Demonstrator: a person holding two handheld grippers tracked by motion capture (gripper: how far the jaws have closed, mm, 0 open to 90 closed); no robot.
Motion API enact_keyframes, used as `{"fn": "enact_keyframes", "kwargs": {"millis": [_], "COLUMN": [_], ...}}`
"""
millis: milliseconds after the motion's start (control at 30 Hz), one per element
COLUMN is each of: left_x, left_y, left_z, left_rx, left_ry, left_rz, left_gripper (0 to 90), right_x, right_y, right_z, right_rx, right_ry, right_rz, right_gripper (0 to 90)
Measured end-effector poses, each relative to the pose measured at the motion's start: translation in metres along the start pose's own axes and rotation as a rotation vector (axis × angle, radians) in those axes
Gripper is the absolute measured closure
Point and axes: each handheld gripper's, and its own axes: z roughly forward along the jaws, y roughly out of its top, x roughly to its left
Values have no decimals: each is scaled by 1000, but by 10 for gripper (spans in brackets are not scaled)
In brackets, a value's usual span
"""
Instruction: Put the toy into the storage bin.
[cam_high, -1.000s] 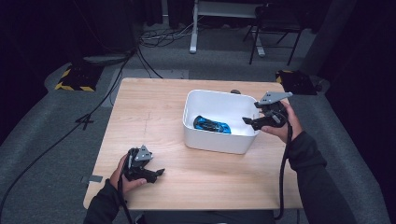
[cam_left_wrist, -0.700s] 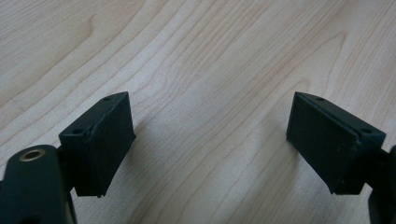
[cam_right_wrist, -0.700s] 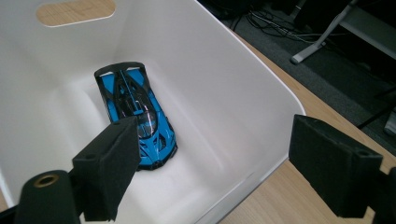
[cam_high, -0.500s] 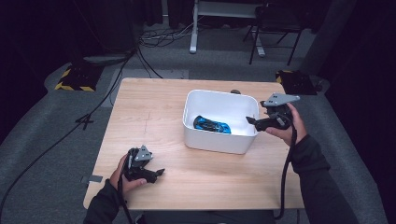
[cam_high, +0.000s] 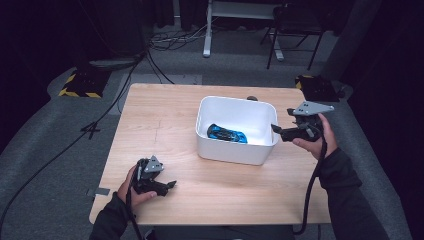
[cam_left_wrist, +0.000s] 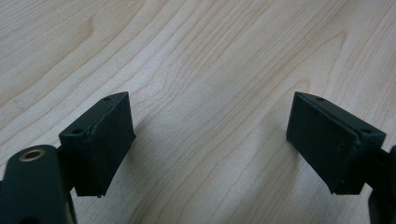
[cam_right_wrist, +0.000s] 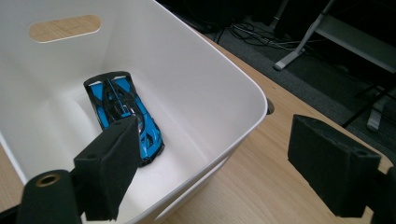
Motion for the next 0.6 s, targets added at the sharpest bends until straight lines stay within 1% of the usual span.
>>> {"fn": "enact_keyframes", "kwargs": {"millis": [67,100,133,167,367,433,467,600], "left_x": [0,0,0,0,0,0,0,0], "left_y": [0,0,0,0,0,0,0,0], "left_z": [0,0,0,0,0,0,0,0], "left_rx": [0,0,0,0,0,0,0,0], "left_ry": [0,0,0,0,0,0,0,1], "left_rz": [0,0,0,1,0,0,0,0], "left_gripper": [152,152,152,152,152,151,151,152], "right_x": [0,0,0,-1,-3,-4,-4,-6], "right_y": [-1,-3,-3,-4,-12,-14,-16,-21], "right_z": [-3,-5,-5,-7,-14,-16,-18,-24], "right_rx": [-1,-7,-7,-8,-18,-17,-18,-29], "right_ry": [-5,-5,-5,-4,-3,-9,-7,-12], "right_rz": [-1,12,12,1,16,12,25,27], "right_gripper": [176,176,176,176,176,177,177,178]}}
